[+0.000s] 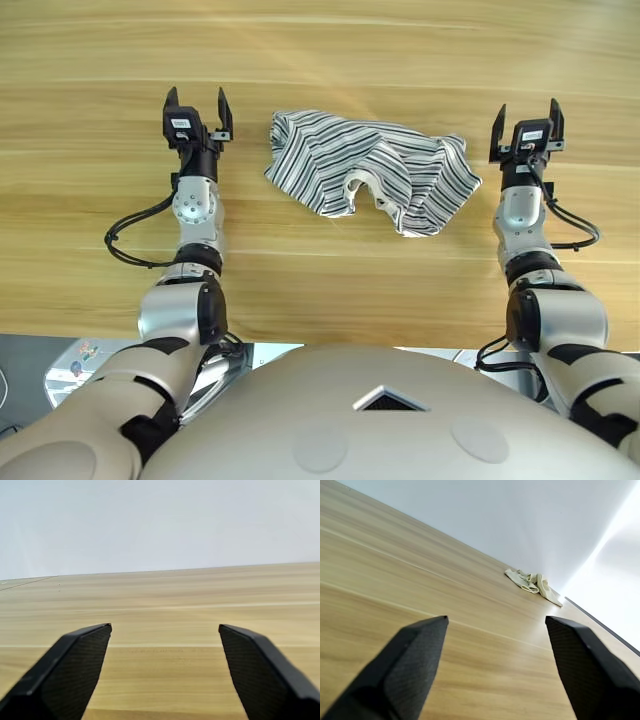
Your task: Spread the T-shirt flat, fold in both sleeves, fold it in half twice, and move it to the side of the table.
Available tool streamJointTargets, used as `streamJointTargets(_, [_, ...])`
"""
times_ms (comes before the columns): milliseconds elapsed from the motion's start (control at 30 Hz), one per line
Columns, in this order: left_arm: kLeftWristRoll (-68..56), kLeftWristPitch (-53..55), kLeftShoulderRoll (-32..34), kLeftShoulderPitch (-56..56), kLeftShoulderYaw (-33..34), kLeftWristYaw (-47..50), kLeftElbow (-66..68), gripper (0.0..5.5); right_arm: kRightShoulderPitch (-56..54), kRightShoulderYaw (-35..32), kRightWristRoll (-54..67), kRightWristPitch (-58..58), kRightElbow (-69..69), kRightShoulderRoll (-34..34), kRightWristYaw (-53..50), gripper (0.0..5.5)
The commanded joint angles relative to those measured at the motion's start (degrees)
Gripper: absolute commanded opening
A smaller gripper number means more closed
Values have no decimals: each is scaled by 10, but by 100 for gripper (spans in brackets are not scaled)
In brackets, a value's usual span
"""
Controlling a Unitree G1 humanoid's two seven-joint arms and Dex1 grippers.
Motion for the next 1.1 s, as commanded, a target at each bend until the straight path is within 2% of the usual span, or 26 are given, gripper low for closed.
streamJointTargets(33, [6,11,3,-13,-3,8,6,399,-9,-5,8,0,0,2,3,360])
streamJointTargets(1100, [19,16,0,-13,-17,15,6,399,3,-5,5,-3,-4,-5,-5,360])
